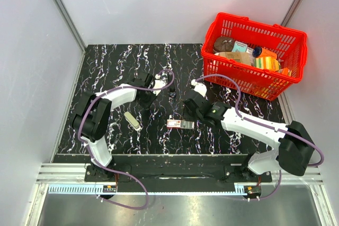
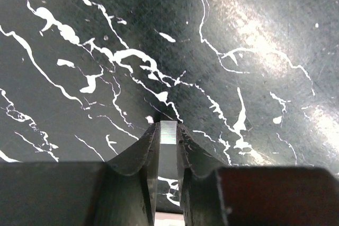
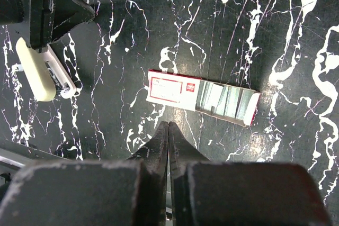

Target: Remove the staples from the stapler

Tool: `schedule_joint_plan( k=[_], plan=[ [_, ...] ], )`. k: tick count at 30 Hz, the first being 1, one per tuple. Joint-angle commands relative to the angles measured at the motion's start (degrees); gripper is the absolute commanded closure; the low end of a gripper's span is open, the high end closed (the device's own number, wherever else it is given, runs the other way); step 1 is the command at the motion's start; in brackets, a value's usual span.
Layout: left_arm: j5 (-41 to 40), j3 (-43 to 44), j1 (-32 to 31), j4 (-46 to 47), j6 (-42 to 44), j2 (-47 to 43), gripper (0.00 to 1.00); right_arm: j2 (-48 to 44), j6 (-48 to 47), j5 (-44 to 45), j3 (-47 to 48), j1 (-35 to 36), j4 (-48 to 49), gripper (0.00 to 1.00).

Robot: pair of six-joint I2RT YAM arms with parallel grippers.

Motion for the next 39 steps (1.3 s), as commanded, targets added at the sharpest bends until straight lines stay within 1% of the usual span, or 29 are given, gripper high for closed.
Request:
schedule_joint_plan(
  k=[1,3,7,8,11,12,14,15,16,18,19,20,21,23,25,26,27,28,30,31,33,39],
  plan=[
    [1.68,-0.65,0.08,-2.43,-0.11,-3.04,0.86,-1.86,-1.19,2.45,1.89,-0.57,-0.40,0.97],
    [3.79,1.10,0.08,-4.00,-0.29,-4.27,0.89,-1.86,-1.37,2.71,2.41,-0.57,-0.66,0.96],
    [13.09,8.21,0.08,-10.15,-1.95,-7.96,0.90,-2.99,-2.86,2.71,4.26,-0.74,-0.76,0.96],
    [17.12,11.54,0.16,-11.56,-2.57,-9.27,0.91,-4.04,-3.39,2.62,4.44,-0.74,-0.23,0.94],
    [24.95,18.32,0.34,-12.98,-5.90,-12.71,0.91,-6.86,-4.53,1.75,4.61,-0.74,2.66,0.88],
    [29.76,20.17,0.69,-12.89,-7.65,-13.76,0.90,-7.82,-5.23,1.05,4.96,-0.74,3.63,0.85],
    [37.77,23.25,1.65,-11.67,-11.69,-15.26,0.90,-9.14,-6.29,-0.36,5.84,-0.74,5.39,0.80],
    [42.07,23.52,2.44,-9.40,-14.93,-16.40,0.89,-9.76,-6.73,-1.15,6.28,-0.74,6.01,0.78],
    [46.12,22.92,3.23,-6.24,-17.75,-17.54,0.88,-10.29,-6.90,-2.11,6.89,-0.74,6.80,0.76],
    [54.12,18.89,4.90,4.98,-29.77,-20.35,0.86,-11.34,-7.17,-4.13,7.86,-0.74,8.29,0.72],
    [56.94,16.00,5.61,12.87,-36.78,-21.84,0.85,-11.96,-7.17,-5.28,8.30,-0.74,9.34,0.70],
    [59.84,12.92,6.22,22.52,-44.94,-23.16,0.85,-12.57,-7.17,-6.16,8.48,-0.74,10.49,0.69],
    [61.70,8.98,6.58,32.10,-55.38,-24.04,0.84,-13.36,-7.00,-7.65,8.39,-0.83,12.32,0.68],
    [64.17,3.08,7.11,53.10,-73.24,-24.76,0.83,-15.38,-6.56,-9.93,7.61,-0.74,16.19,0.66],
    [64.97,-1.06,7.11,74.20,-89.06,-23.71,0.83,-17.58,-5.94,-12.31,6.03,-0.74,20.93,0.64],
    [64.71,-3.08,7.11,82.39,-95.67,-23.27,0.82,-18.20,-5.59,-13.19,5.41,-0.74,22.70,0.63],
    [64.18,-4.50,7.11,88.13,-100.26,-23.00,0.82,-19.07,-5.33,-14.24,4.79,-0.74,25.32,0.63],
    [63.74,-5.12,7.11,87.83,-100.22,-23.69,0.82,-19.43,-5.15,-15.04,4.44,-0.74,26.66,0.62],
    [63.48,-5.39,7.11,83.80,-97.16,-24.93,0.82,-20.05,-4.80,-15.83,4.00,-0.66,28.59,0.62],
    [63.48,-5.65,7.11,84.05,-97.41,-25.11,0.82,-20.05,-4.80,-17.23,3.82,-0.74,29.30,0.62],
    [63.39,-5.74,7.11,85.19,-98.98,-25.20,0.82,-19.61,-4.62,-17.50,3.91,-0.74,29.66,0.62],
    [62.95,-6.53,7.11,85.11,-99.69,-26.51,0.81,-18.47,-4.97,-17.94,3.91,-0.74,31.85,0.62]
  ],
)
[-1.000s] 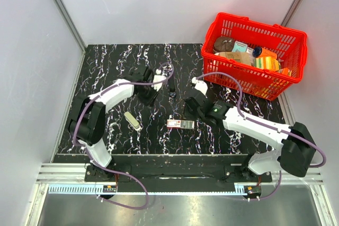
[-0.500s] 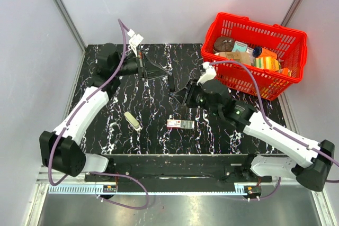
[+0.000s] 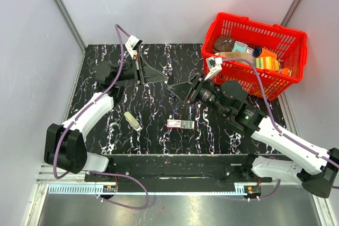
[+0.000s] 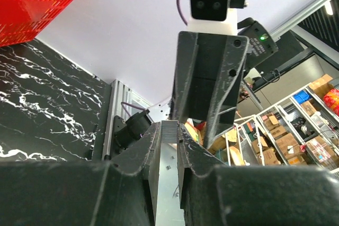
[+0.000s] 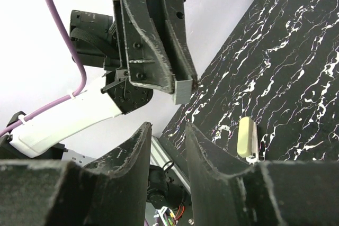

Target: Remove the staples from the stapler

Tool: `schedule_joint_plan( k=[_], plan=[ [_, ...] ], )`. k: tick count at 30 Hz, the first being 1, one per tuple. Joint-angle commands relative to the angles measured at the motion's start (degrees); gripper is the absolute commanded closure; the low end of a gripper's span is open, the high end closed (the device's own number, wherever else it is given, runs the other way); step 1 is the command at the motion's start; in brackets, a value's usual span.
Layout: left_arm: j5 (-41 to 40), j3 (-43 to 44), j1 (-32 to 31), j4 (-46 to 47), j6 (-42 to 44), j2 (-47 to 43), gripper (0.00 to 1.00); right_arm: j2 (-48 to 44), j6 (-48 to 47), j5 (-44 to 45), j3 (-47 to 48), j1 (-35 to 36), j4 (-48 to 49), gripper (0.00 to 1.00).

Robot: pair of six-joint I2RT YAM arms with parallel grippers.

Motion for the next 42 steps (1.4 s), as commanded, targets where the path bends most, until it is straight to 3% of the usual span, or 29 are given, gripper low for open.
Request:
schedule_joint_plan(
  k=[1,36,42],
  plan=[
    [0.94,-0.34,0.03,6.03,-3.35,-2.71,0.82,0.94,-0.40,-1.68,0.04,-0.22,4.82,0.62],
    [1.38,-1.58,0.11,2.69,-1.94,-5.17,0.80,5.16,-0.32,-0.19,-0.75,-0.31,10.44,0.64],
    [1.47,-1.75,0.03,1.81,-1.06,-5.00,0.80,4.55,-0.58,-0.28,-0.84,-0.39,11.06,0.69]
  ],
)
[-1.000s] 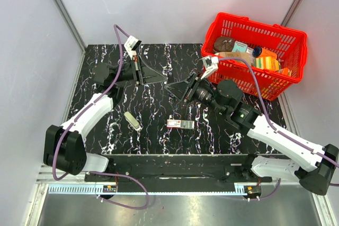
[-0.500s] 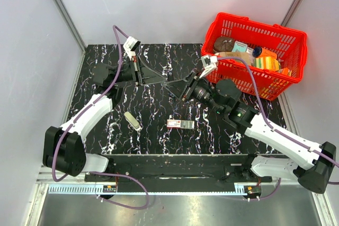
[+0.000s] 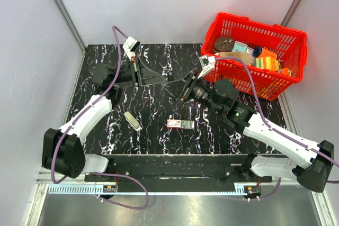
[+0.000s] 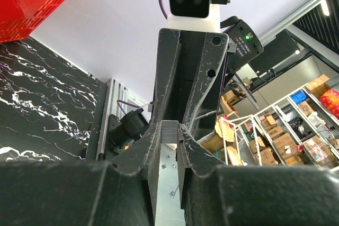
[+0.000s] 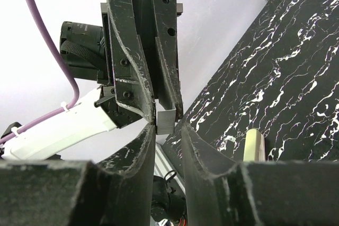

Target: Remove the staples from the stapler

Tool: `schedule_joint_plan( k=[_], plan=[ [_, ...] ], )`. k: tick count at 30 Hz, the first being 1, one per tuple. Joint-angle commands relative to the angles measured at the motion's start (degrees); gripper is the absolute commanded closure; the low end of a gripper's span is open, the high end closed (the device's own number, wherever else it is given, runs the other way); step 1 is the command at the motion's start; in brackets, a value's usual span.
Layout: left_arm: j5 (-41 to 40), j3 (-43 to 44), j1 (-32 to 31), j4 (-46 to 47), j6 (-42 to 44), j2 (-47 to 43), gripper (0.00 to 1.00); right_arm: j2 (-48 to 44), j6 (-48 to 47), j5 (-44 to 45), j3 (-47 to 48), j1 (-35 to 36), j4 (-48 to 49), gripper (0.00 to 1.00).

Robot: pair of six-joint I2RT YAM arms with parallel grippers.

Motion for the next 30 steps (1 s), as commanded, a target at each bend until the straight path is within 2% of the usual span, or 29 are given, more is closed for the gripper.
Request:
schedule_joint_plan(
  k=[1,11,15,17,20,22,24,25,28,30],
  plan=[
    [1.21,-0.46,-0.04,1.02,1.19,-2.09,0.80,-0.63,-0.60,0.66,-0.18,-0.39,2.88,0.71],
    [1.38,-0.46,-0.04,0.06,1.98,-1.56,0.77,-1.69,-1.39,0.14,-0.71,-0.39,2.62,0.92],
    [1.56,0.41,-0.04,-1.69,3.12,-1.21,0.65,-2.65,-2.01,0.31,-1.15,-0.39,0.17,0.96],
    [1.56,1.38,-0.04,-2.75,3.65,-1.12,0.51,-3.36,-2.10,0.40,-1.76,-0.39,-1.06,0.97],
    [1.38,2.87,-0.04,-7.74,7.76,-1.12,0.38,-4.32,-2.10,0.49,-2.29,-0.39,-3.87,0.97],
    [0.86,4.54,0.14,-14.67,13.46,-1.21,0.33,-4.85,-2.10,0.84,-2.47,-0.39,-6.42,0.97],
    [-0.28,7.08,0.57,-26.77,22.94,-1.04,0.32,-5.12,-2.10,0.84,-2.73,-0.39,-9.32,0.96],
    [-1.33,8.75,0.58,-34.15,30.29,-0.69,0.31,-4.86,-2.10,2.32,-2.56,-0.39,-11.16,0.96],
    [-10.62,16.92,-0.12,-64.37,57.79,1.68,0.32,-2.75,-1.84,5.31,-1.50,-0.39,-20.81,0.93],
    [-18.18,19.39,-0.57,-74.09,68.46,3.70,0.34,-0.04,-0.78,8.56,-0.98,-0.39,-26.96,0.94]
  ],
)
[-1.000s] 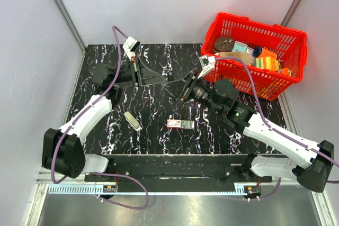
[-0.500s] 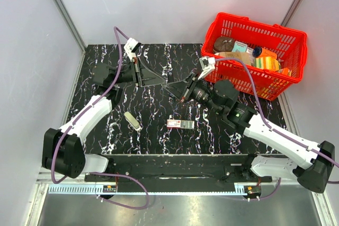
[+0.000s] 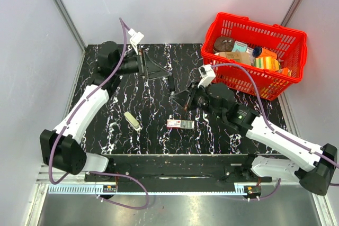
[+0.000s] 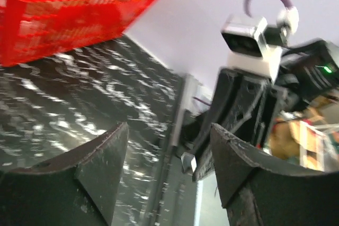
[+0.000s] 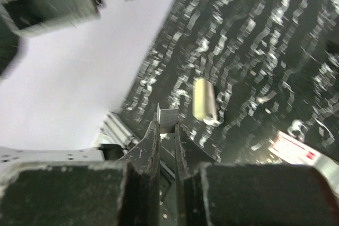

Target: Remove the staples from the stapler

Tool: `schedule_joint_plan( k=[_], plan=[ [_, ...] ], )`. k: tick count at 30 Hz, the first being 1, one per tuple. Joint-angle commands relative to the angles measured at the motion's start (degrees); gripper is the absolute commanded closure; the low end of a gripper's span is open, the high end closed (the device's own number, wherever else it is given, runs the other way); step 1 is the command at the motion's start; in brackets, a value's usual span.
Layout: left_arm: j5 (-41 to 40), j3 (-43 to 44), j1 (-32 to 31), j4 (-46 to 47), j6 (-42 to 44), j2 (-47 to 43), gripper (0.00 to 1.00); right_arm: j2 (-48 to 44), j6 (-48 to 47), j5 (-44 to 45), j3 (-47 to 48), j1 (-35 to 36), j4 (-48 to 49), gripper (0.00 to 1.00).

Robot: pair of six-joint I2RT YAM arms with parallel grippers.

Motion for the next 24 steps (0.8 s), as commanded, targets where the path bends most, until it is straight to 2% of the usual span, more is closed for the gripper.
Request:
schedule_joint_plan(
  k=[1,5,9,24],
  plan=[
    [-16.30,7.01,-0.70,-33.70,35.16,3.57,0.35,5.30,1.03,7.39,1.82,-0.35,-16.01,0.97],
    [-24.14,2.80,-1.49,-37.41,45.19,4.29,0.37,13.04,4.98,10.03,1.22,-0.35,-25.43,1.00],
    [-31.52,-1.16,-4.29,-38.12,52.50,2.88,0.37,18.41,7.19,10.56,-0.89,-0.26,-26.59,1.00],
    [-34.70,-2.84,-9.13,-39.96,54.97,3.67,0.39,29.23,5.26,16.81,0.95,0.26,-29.22,1.00]
  ],
)
